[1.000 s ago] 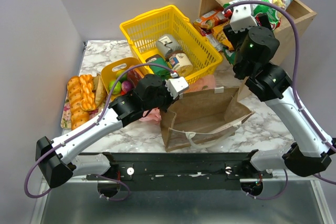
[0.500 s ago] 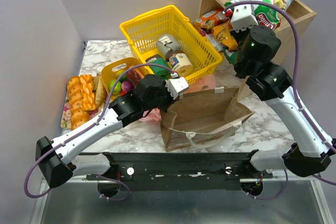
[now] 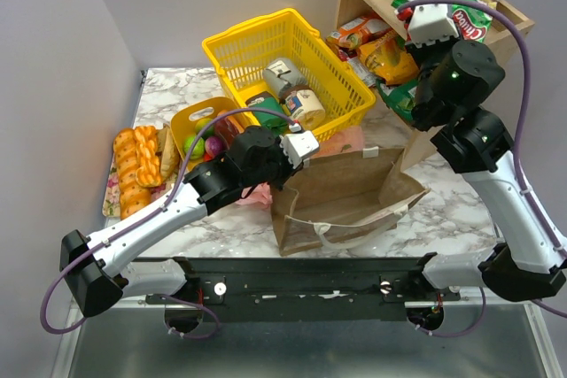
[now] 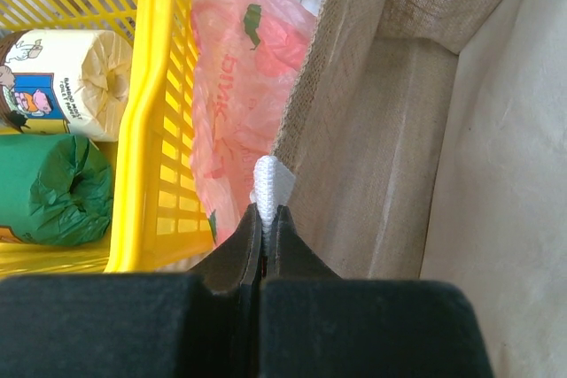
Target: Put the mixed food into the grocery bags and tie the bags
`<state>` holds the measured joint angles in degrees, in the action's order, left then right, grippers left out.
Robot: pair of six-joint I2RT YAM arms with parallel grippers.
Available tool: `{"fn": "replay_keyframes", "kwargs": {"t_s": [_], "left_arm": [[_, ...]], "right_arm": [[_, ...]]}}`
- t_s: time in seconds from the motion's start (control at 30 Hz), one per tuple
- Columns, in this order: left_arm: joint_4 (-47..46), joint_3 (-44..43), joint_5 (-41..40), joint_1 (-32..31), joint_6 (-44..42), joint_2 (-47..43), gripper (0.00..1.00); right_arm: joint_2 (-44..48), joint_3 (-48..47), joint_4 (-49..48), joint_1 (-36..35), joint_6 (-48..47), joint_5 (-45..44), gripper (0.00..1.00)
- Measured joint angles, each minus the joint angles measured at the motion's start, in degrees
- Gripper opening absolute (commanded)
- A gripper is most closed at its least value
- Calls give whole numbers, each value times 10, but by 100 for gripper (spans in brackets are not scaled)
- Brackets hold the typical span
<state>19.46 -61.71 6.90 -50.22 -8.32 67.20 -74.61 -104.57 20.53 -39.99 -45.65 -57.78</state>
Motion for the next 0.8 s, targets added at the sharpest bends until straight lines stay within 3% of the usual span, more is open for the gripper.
{"fn": "replay_keyframes", "kwargs": {"t_s": [0.5,0.8], "left_arm": [[1,-3,0,-5,0,2,0],[1,-3,0,-5,0,3,0]], "right_arm": [[54,-33,-95,0,-107,-36,1],[57,-59,-212,0,-223,-48,1]]}}
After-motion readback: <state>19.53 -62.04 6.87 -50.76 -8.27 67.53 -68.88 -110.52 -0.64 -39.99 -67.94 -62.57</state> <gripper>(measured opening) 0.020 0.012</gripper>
